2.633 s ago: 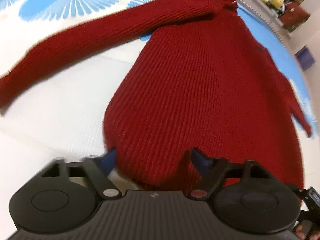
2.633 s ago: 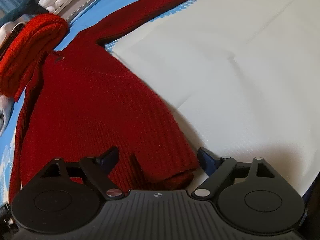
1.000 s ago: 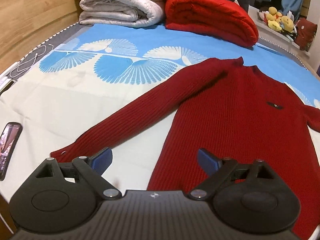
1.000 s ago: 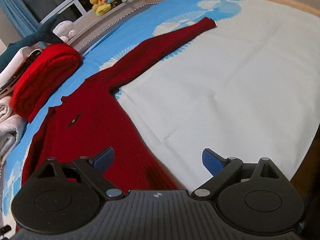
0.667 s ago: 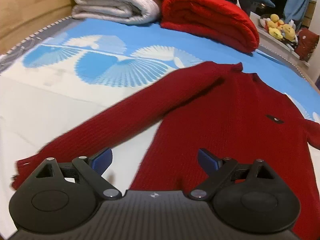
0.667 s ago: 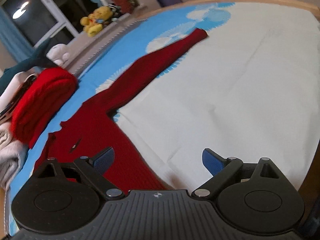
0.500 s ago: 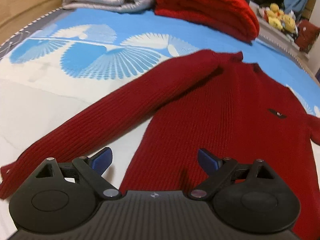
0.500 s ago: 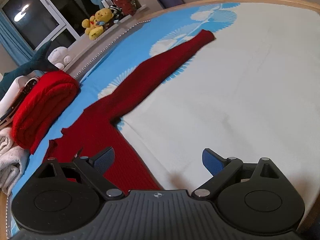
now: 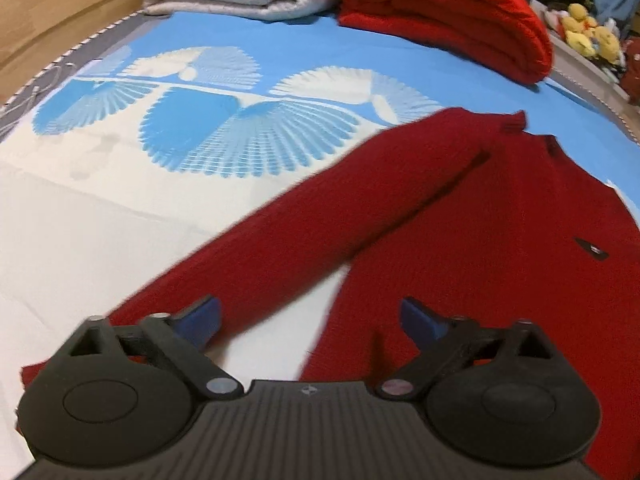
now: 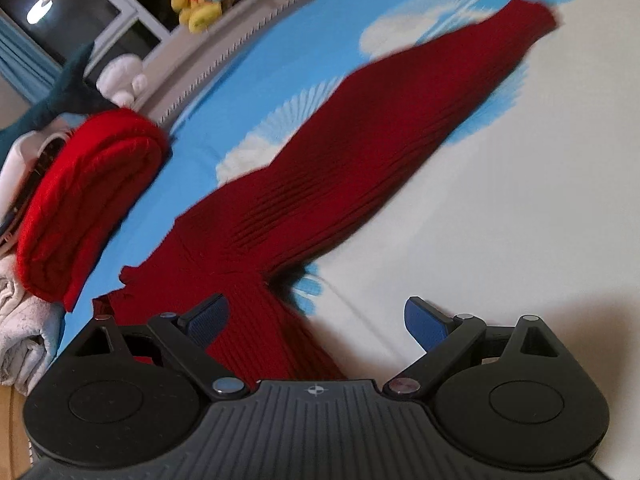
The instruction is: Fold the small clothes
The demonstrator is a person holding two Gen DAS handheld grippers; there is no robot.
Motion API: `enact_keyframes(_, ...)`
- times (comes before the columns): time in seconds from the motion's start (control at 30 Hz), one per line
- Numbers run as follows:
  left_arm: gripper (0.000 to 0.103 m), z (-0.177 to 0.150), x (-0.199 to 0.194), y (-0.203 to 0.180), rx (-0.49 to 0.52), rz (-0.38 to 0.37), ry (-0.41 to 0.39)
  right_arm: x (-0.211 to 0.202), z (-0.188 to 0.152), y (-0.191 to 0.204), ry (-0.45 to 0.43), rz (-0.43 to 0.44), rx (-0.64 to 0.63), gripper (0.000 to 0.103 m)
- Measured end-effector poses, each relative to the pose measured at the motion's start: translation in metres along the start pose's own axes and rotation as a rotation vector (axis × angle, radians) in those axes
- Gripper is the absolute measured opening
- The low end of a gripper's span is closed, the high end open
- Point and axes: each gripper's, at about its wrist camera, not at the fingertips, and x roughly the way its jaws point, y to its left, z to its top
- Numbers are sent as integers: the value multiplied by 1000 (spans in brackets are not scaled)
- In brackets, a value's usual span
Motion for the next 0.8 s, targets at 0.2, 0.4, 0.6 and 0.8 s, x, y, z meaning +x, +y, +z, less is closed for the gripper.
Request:
enact_keyframes(0.2, 103, 5, 19, 18, -14, 98, 25, 40, 3, 15, -143, 74, -30, 34)
enact_keyframes(0.4, 103, 10, 24, 25, 0, 147, 16, 36, 25, 8, -212, -39, 69, 12)
enact_keyframes(0.6, 103, 7, 26, 25, 85, 143, 53, 14, 23, 21, -130, -173, -39, 87)
enact_keyframes(0.8, 103, -1, 52, 41, 158, 204, 169, -104, -9, 70, -168, -42, -202, 89)
